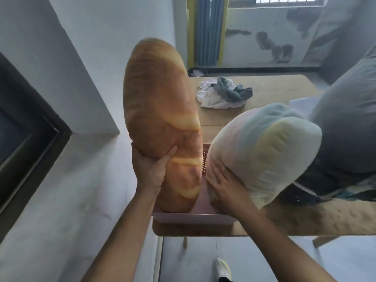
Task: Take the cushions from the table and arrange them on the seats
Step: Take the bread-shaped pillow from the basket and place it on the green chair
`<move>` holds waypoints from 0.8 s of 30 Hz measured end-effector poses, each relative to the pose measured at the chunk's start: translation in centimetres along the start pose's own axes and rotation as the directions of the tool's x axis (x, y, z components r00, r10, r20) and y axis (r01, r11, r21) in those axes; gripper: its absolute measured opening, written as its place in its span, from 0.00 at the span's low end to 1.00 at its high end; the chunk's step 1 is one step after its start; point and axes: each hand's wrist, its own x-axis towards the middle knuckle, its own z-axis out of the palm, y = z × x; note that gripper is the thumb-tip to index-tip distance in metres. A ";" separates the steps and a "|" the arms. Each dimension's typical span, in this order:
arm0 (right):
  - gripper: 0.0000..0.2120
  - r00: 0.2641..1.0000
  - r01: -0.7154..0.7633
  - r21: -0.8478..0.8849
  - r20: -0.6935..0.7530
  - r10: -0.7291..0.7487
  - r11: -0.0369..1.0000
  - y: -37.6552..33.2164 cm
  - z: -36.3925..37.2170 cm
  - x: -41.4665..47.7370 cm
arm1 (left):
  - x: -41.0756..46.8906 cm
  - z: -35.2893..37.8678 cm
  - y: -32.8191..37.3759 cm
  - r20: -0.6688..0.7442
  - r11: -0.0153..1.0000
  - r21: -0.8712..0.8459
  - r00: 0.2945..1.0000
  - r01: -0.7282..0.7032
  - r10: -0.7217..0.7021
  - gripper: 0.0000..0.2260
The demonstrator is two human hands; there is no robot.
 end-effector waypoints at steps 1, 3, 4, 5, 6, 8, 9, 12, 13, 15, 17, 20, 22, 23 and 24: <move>0.43 1.000 -0.013 -0.004 0.016 0.013 1.000 -0.5 0.7 -0.1 | 0.6 -0.5 1.8 -0.011 0.995 0.009 0.995 -0.097 0.097 0.45; 0.39 0.991 -0.118 -0.014 0.059 0.118 0.993 -1.4 1.2 -0.5 | 1.9 -2.1 5.4 -0.011 0.966 -0.048 0.967 -0.255 0.255 0.44; 0.36 0.986 -0.167 0.001 0.031 0.167 0.986 -1.9 1.3 -0.4 | 2.5 -2.8 6.9 -0.009 0.951 -0.089 0.955 -0.296 0.296 0.43; 0.34 0.988 -0.155 0.123 0.033 0.152 0.980 -2.8 1.3 0.0 | 2.9 -3.5 8.1 -0.004 0.941 -0.119 0.947 -0.318 0.320 0.44; 0.34 0.991 -0.125 0.300 0.087 0.103 0.946 -4.0 0.9 0.7 | 3.0 -4.0 8.9 0.004 0.934 -0.131 0.942 -0.334 0.337 0.44; 0.37 0.997 -0.076 0.582 0.020 0.080 0.809 -6.3 -1.2 2.2 | 2.4 -5.0 10.2 0.020 0.918 -0.110 0.923 -0.381 0.385 0.44; 0.39 0.984 -0.080 0.687 -0.063 0.169 0.722 -7.2 -2.8 2.8 | 1.9 -5.4 10.4 0.027 0.913 -0.092 0.916 -0.397 0.401 0.43; 0.34 0.922 -0.011 0.867 -0.184 0.341 0.498 -9.3 -7.0 2.8 | 0.9 -6.6 10.5 0.005 0.889 -0.082 0.892 -0.451 0.453 0.41; 0.32 0.890 0.053 0.859 -0.272 0.367 0.510 -10.0 -8.8 2.3 | 0.8 -7.0 10.7 -0.006 0.879 -0.087 0.883 -0.468 0.470 0.40; 0.33 0.782 0.192 0.836 -0.447 0.434 0.514 -11.1 -12.8 1.2 | 0.7 -8.0 11.7 -0.027 0.860 -0.112 0.866 -0.498 0.499 0.40; 0.41 0.690 0.307 0.797 -0.563 0.455 0.521 -11.5 -16.3 0.7 | 0.3 -8.8 13.1 -0.053 0.832 -0.160 0.846 -0.532 0.531 0.40; 0.49 0.724 0.315 0.794 -0.556 0.409 0.520 -11.2 -21.1 0.4 | -0.1 -9.8 15.2 -0.083 0.775 -0.255 0.811 -0.578 0.578 0.40; 0.55 0.771 0.277 0.832 -0.491 0.405 0.482 -10.8 -23.4 -0.1 | -0.5 -10.4 16.5 -0.059 0.744 -0.348 0.806 -0.570 0.589 0.41; 0.59 0.769 0.301 0.838 -0.496 0.404 0.456 -10.7 -24.1 -0.6 | -1.1 -10.5 17.3 -0.034 0.729 -0.386 0.799 -0.565 0.601 0.41; 0.61 0.755 0.334 0.835 -0.514 0.406 0.437 -10.5 -24.7 -1.2 | -1.7 -10.6 18.1 -0.010 0.719 -0.408 0.790 -0.562 0.613 0.40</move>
